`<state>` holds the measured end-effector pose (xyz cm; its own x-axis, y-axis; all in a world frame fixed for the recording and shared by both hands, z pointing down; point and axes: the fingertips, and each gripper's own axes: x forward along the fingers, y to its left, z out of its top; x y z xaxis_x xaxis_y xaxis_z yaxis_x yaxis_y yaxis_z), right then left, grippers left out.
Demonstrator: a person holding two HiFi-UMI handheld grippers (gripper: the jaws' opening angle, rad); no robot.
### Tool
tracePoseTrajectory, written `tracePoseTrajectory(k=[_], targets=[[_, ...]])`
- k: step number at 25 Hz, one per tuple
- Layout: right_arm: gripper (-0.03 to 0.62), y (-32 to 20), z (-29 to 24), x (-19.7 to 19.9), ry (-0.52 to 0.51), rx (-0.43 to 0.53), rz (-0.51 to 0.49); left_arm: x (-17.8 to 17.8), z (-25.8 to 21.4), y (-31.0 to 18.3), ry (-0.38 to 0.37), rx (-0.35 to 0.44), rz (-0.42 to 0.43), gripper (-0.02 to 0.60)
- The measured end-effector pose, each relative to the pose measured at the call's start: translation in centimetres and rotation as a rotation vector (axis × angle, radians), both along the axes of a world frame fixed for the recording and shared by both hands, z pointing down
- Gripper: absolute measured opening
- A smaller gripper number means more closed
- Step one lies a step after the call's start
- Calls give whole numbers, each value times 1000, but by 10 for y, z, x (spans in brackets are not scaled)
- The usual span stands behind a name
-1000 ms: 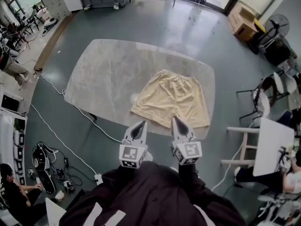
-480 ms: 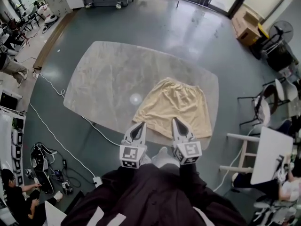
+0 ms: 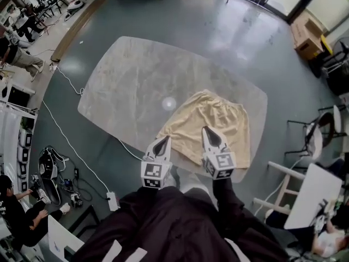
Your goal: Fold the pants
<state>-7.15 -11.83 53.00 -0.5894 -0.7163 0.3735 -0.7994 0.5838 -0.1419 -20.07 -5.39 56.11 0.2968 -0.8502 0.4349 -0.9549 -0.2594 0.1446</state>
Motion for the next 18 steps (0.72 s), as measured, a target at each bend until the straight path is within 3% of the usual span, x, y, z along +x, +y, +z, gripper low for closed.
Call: tracePoseTrajectory(k=[8, 18], targets=[[8, -53, 48, -10, 64, -44, -89, -4, 45, -33, -30, -75, -58, 3], [101, -103, 104, -22, 147, -131, -186, -13, 95, -48, -67, -194, -113, 44]])
